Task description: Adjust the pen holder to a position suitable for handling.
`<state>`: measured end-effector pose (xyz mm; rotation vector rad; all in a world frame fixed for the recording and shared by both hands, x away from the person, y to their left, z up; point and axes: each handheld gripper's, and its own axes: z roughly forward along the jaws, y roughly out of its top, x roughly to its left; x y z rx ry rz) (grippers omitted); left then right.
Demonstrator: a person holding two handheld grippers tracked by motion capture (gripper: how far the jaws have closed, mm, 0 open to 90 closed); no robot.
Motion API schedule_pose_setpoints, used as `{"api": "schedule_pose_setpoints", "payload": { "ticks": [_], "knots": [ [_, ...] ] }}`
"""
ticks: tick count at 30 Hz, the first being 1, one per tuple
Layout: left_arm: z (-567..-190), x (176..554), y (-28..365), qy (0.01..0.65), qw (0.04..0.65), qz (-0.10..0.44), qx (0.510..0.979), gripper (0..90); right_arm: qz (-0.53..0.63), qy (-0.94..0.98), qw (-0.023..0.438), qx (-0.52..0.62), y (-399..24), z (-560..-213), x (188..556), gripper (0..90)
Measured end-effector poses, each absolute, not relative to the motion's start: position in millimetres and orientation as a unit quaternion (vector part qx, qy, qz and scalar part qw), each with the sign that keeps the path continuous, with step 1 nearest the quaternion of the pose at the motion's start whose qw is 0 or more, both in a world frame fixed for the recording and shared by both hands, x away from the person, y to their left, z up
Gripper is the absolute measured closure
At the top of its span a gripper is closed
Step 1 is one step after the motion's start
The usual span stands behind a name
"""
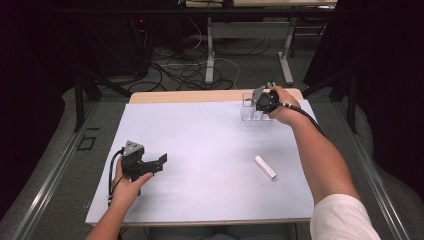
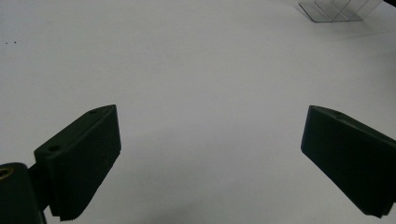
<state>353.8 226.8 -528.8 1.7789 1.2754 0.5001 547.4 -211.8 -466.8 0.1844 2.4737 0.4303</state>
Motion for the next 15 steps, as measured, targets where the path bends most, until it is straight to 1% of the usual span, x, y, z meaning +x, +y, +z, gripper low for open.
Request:
{"api": "schedule_pose_setpoints", "payload": {
  "ticks": [5, 9, 11, 13, 15],
  "knots": [
    [-529.2, 354.2, 227.5, 0.515, 0.432, 0.201, 0.713, 5.0, 0.143, 0.946, 0.283, 0.061, -212.3, -461.6, 544.3, 86.9],
    [-529.5, 354.3, 227.4, 0.516, 0.432, 0.201, 0.712, 5.1, 0.146, 0.947, 0.280, 0.055, -211.9, -462.2, 541.0, 87.7],
    [-529.5, 354.4, 227.4, 0.517, 0.431, 0.200, 0.712, 5.2, 0.129, 0.954, 0.262, 0.062, -212.0, -458.2, 538.8, 88.1],
    [-529.8, 354.6, 227.2, 0.518, 0.432, 0.200, 0.711, 5.2, 0.127, 0.955, 0.262, 0.057, -211.8, -457.3, 538.9, 88.2],
    [-530.0, 354.8, 227.3, 0.518, 0.432, 0.200, 0.711, 5.3, 0.161, 0.948, 0.265, 0.066, -211.4, -462.1, 538.5, 88.4]
  ]
}}
